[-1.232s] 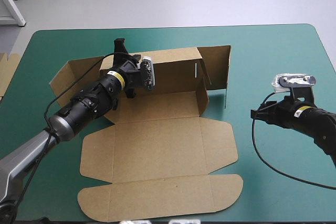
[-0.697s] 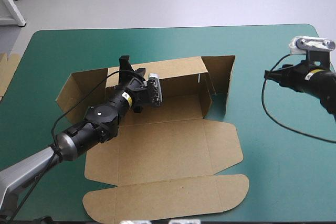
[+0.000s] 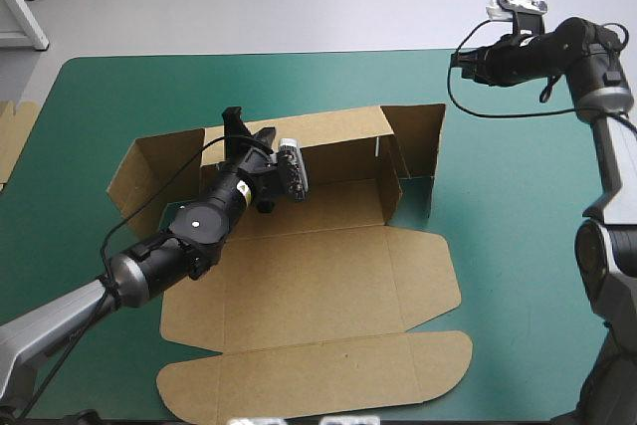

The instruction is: Fold the box

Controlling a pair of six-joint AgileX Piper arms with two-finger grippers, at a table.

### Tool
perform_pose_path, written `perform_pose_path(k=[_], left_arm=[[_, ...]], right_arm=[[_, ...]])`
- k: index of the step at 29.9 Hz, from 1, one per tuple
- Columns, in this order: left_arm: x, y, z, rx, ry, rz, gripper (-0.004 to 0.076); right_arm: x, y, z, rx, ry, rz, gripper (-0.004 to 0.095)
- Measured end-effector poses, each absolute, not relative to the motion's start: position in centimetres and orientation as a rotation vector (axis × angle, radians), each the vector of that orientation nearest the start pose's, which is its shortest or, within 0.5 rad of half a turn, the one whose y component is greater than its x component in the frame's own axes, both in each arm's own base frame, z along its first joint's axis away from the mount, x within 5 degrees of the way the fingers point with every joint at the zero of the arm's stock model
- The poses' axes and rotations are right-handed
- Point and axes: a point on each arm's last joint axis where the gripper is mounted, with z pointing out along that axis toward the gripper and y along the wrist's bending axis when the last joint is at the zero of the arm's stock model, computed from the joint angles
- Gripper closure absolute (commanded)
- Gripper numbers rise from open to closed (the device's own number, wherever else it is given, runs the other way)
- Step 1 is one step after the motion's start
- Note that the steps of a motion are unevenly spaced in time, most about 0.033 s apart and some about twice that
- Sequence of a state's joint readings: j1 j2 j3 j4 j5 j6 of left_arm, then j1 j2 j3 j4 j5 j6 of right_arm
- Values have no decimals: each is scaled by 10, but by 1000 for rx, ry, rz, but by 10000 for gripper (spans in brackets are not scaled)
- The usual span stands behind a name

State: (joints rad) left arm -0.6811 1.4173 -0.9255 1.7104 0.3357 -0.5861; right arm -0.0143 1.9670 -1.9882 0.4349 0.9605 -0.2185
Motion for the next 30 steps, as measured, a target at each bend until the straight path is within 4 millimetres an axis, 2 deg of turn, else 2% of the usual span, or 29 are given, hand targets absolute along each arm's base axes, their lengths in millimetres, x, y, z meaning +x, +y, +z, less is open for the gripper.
perform_pose_path(k=[5,10,17,23,30], left_arm=[[263,-175,300,1392,1374,622,734],[263,-175,300,1392,1374,622,734],[263,-175,300,1394,1370,626,734],[263,-175,300,1396,1368,627,734],[264,-175,299,1407,1353,645,734]], right_arm=[[469,44,333,-175,2417,505,650],[465,69,330,-271,2448,539,651],[455,80,328,-364,2510,620,652],[444,81,340,-410,2518,639,652],[426,81,368,-446,2464,649,656]])
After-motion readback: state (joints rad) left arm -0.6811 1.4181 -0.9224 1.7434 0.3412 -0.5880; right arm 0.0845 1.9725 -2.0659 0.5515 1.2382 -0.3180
